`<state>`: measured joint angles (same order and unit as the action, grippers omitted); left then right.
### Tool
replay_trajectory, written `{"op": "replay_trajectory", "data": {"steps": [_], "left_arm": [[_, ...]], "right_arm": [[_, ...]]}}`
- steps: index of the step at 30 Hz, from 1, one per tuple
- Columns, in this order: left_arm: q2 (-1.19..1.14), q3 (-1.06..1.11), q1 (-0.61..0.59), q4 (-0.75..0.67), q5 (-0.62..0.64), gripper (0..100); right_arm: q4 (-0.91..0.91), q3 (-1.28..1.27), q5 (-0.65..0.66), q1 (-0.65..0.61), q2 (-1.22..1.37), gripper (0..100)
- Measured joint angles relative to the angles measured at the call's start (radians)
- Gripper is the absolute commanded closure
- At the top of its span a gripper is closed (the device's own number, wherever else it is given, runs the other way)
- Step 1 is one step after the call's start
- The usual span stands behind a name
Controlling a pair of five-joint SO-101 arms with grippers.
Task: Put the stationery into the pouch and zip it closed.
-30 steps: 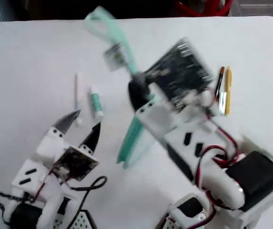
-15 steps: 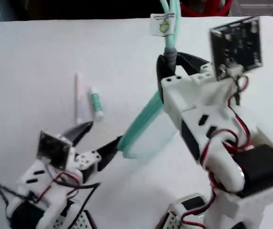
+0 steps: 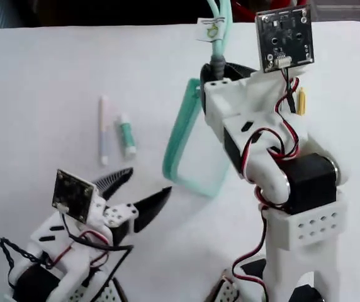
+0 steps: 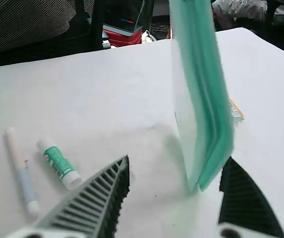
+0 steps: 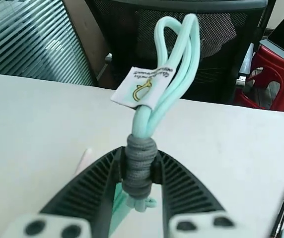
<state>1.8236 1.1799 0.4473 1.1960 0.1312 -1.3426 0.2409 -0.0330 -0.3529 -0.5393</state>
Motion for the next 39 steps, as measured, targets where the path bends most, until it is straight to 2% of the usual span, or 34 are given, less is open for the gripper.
{"op": "replay_trajectory", "data": {"steps": [4, 7, 11, 15, 25, 30, 36, 39], "left_arm": [[0.0, 0.0, 0.084, -0.017, 0.0, 71], [0.0, 0.049, 0.13, -0.121, 0.0, 71], [-0.002, 0.198, 0.075, -0.318, 0.0, 71], [-0.015, 0.287, -0.023, -0.436, 0.0, 71], [-0.015, 0.394, -0.003, -0.618, -0.008, 83], [-0.015, 0.454, 0.052, -0.697, -0.097, 98], [-0.015, 0.454, 0.061, -0.718, -0.112, 98], [-0.015, 0.454, 0.009, -0.767, -0.114, 98]], "right_arm": [[0.015, 0.0, -0.005, -0.003, 0.0, 98.1], [0.028, 0.0, -0.048, -0.003, 0.0, 98.1], [0.028, 0.0, -0.083, -0.003, 0.0, 98.1], [0.018, 0.0, -0.087, -0.002, 0.0, 98.1], [-0.009, -0.021, -0.087, -0.012, 0.0, 98.1], [-0.009, -0.028, -0.087, -0.015, 0.002, 98.1], [-0.009, -0.06, -0.089, -0.017, 0.0, 98.1], [-0.009, -0.098, -0.089, -0.012, 0.002, 98.1]]}}
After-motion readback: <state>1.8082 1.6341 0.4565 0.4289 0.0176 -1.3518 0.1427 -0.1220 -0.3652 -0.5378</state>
